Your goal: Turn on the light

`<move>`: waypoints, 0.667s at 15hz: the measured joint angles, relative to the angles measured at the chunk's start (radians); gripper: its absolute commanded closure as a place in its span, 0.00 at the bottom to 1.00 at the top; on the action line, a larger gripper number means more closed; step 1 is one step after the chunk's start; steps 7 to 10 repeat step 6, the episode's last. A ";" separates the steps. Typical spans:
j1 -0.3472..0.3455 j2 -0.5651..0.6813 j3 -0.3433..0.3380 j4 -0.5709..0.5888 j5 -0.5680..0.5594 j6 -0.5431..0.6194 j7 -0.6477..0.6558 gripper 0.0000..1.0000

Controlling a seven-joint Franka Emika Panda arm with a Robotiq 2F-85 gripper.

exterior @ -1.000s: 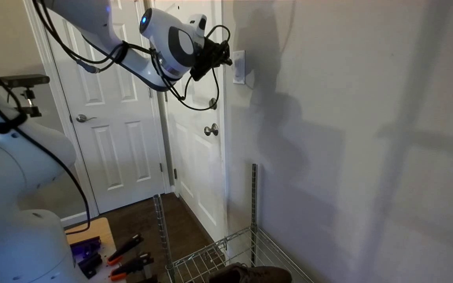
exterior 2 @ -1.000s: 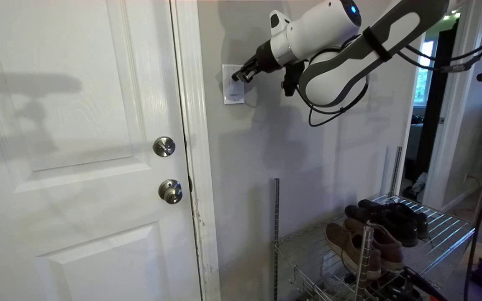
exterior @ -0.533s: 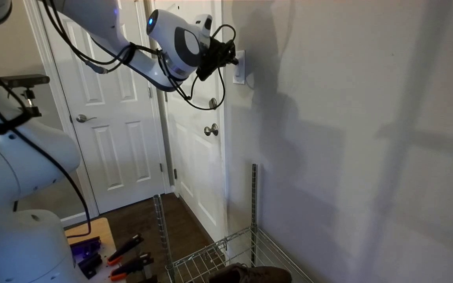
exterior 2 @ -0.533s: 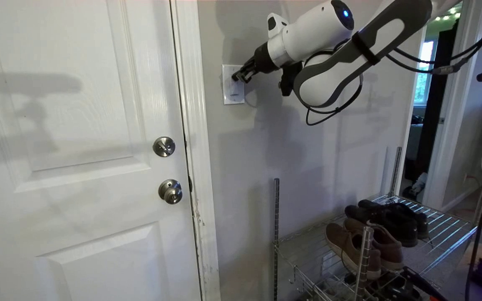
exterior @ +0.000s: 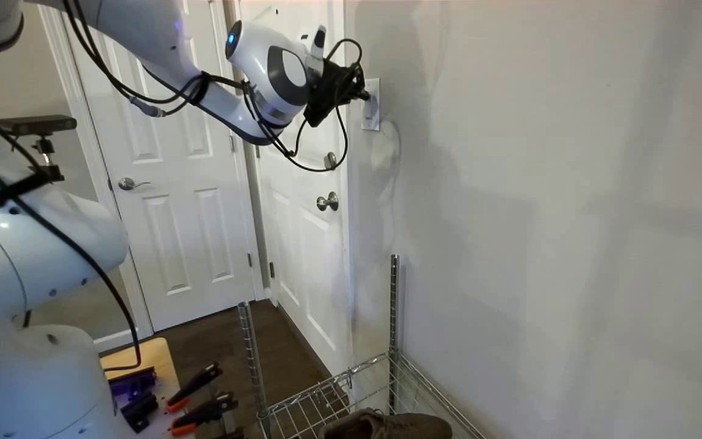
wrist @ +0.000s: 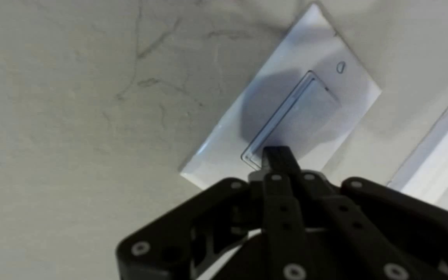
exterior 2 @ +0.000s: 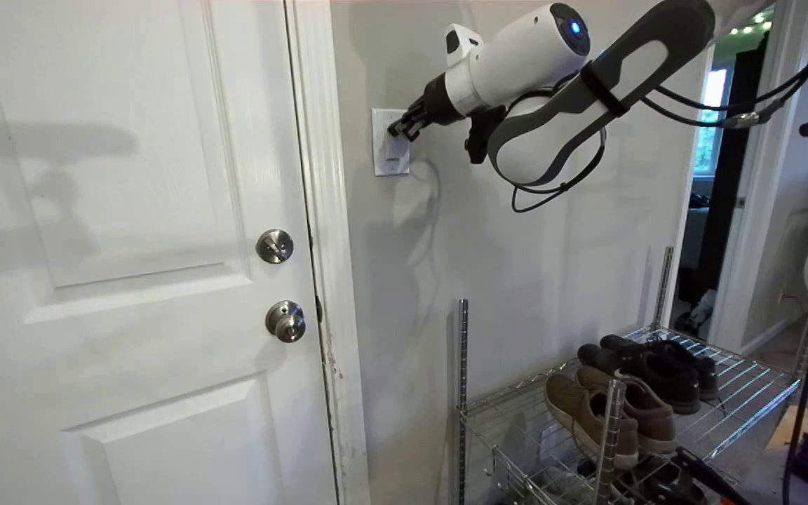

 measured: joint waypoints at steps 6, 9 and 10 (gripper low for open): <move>0.007 -0.006 0.002 -0.003 0.022 -0.011 0.038 0.85; 0.007 -0.006 0.002 -0.003 0.022 -0.011 0.038 0.85; 0.007 -0.006 0.002 -0.003 0.022 -0.011 0.038 0.85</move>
